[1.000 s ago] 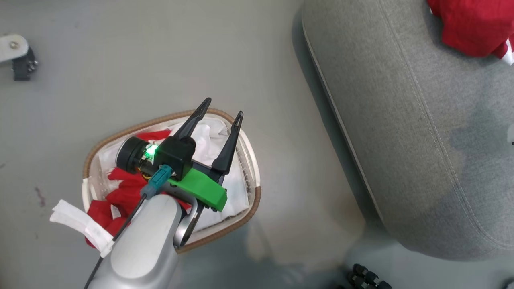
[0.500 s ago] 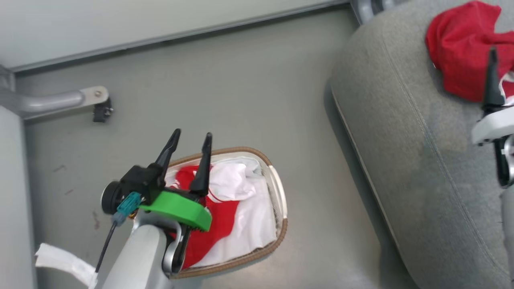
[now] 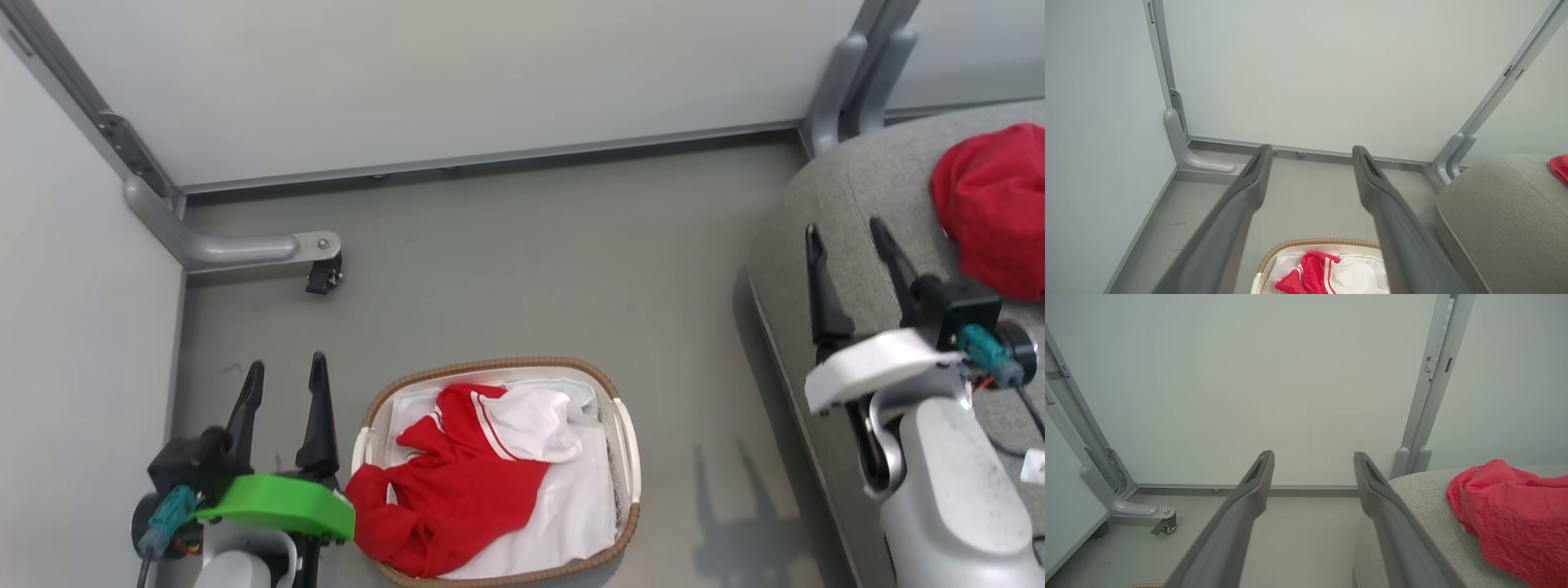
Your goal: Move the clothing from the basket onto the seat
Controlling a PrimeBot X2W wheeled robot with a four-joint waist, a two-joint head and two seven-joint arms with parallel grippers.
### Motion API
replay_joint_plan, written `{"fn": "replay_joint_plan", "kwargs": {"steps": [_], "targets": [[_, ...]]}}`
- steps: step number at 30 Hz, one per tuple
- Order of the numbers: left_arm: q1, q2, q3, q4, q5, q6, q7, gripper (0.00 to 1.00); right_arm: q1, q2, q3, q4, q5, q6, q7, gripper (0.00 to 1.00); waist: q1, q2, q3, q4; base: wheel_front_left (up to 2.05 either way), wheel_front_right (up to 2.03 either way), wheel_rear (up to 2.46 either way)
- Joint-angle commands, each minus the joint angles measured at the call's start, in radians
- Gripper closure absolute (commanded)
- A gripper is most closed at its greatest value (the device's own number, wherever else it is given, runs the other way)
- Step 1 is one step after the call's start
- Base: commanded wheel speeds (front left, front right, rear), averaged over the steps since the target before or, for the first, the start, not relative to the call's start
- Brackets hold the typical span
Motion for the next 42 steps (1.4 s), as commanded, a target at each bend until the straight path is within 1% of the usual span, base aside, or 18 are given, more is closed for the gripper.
{"fn": "replay_joint_plan", "kwargs": {"steps": [1, 5, 8, 11, 13, 28, 42], "targets": [[0.027, 0.000, 0.011, -0.005, -0.010, 0.004, 0.001, 0.00, 0.040, 0.001, 0.000, -0.007, 0.006, -0.001, -0.001, 0.00, 0.0001, 0.0000, -0.042, 0.037, 0.00, 0.00, 0.00], [0.070, 0.000, 0.024, -0.013, -0.022, 0.012, 0.001, 0.00, 0.119, 0.015, 0.002, -0.027, 0.019, -0.001, -0.001, 0.00, 0.0001, 0.0000, -0.060, 0.038, 0.00, 0.00, 0.00], [0.094, 0.000, 0.017, -0.014, -0.024, 0.014, 0.001, 0.00, 0.171, 0.017, 0.024, -0.036, 0.062, -0.001, -0.001, 0.00, 0.0001, 0.0000, -0.071, 0.039, 0.00, 0.00, 0.00], [0.104, 0.000, 0.010, -0.009, -0.016, 0.019, 0.001, 0.00, 0.207, 0.016, 0.054, -0.038, 0.059, -0.001, -0.001, 0.00, 0.0001, 0.0000, -0.078, 0.039, 0.00, 0.00, 0.00], [0.110, 0.000, 0.008, -0.006, -0.018, 0.021, 0.001, 0.00, 0.220, 0.016, 0.068, -0.043, 0.078, -0.001, 0.000, 0.00, 0.0001, 0.0000, -0.083, 0.038, 0.00, 0.00, 0.00], [0.104, 0.000, 0.001, 0.009, -0.013, 0.017, 0.001, 0.00, 0.220, 0.017, 0.100, -0.032, 0.097, -0.001, -0.001, 0.00, 0.0001, 0.0000, -0.097, 0.038, 0.00, 0.00, 0.00], [0.088, 0.000, -0.007, 0.005, -0.005, 0.014, 0.001, 0.00, 0.199, 0.017, 0.096, -0.046, 0.100, -0.001, -0.001, 0.00, 0.0001, 0.0000, -0.067, 0.024, 0.00, 0.00, 0.00]]}}
